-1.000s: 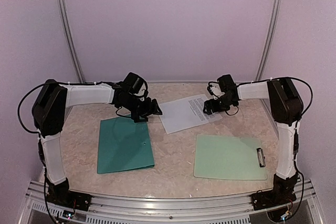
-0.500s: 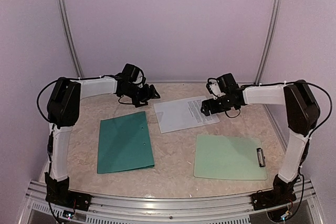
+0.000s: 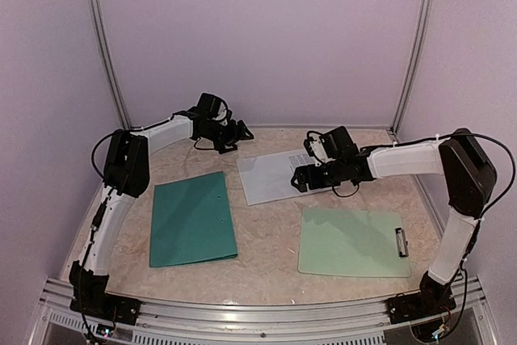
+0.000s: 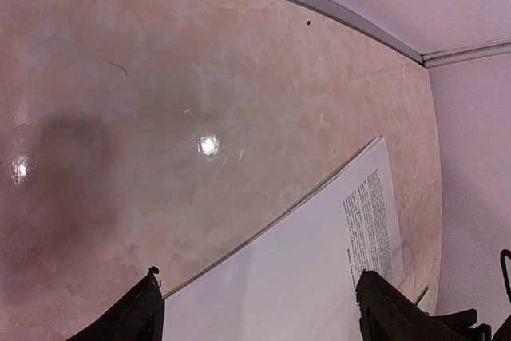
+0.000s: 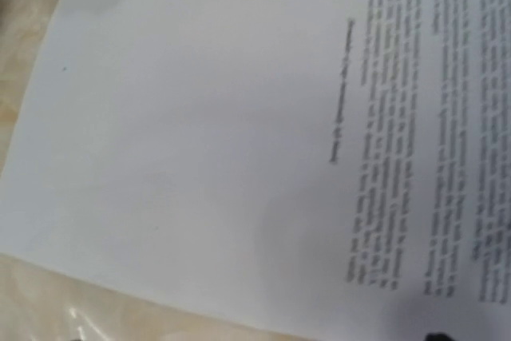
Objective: Put the files into the folder
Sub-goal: Move the file to the center of the board, then pick up the file from the center of the board.
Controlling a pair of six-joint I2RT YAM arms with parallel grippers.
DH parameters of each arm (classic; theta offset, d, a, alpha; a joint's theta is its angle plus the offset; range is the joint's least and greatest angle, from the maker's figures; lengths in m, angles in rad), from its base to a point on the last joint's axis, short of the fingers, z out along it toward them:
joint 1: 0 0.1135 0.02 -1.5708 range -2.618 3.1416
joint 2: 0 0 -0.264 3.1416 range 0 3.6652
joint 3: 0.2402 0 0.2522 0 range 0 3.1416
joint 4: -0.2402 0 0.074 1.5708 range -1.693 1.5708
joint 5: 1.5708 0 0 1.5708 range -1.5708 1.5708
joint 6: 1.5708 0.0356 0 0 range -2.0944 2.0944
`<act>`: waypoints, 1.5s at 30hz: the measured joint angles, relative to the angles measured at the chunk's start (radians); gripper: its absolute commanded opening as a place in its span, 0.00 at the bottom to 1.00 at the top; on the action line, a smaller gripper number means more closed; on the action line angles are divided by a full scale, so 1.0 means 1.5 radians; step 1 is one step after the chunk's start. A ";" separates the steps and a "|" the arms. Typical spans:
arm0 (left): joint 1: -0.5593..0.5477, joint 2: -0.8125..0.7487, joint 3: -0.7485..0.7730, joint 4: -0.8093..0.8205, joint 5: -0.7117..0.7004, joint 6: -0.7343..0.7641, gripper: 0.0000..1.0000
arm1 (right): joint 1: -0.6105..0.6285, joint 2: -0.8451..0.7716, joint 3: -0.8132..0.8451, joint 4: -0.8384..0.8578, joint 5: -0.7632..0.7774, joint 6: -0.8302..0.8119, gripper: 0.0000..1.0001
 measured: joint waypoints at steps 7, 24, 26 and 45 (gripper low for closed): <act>0.021 0.069 0.081 -0.051 0.039 -0.033 0.76 | 0.003 -0.001 -0.045 0.035 -0.017 0.048 0.89; -0.003 0.037 -0.016 -0.018 0.117 -0.037 0.65 | 0.001 -0.010 -0.085 0.062 -0.017 0.200 0.91; -0.007 0.011 -0.062 -0.004 0.119 -0.036 0.64 | -0.004 -0.010 -0.091 0.065 -0.009 0.216 0.92; -0.037 -0.127 -0.291 0.045 0.113 -0.023 0.67 | -0.078 -0.032 -0.221 0.255 -0.013 0.386 0.90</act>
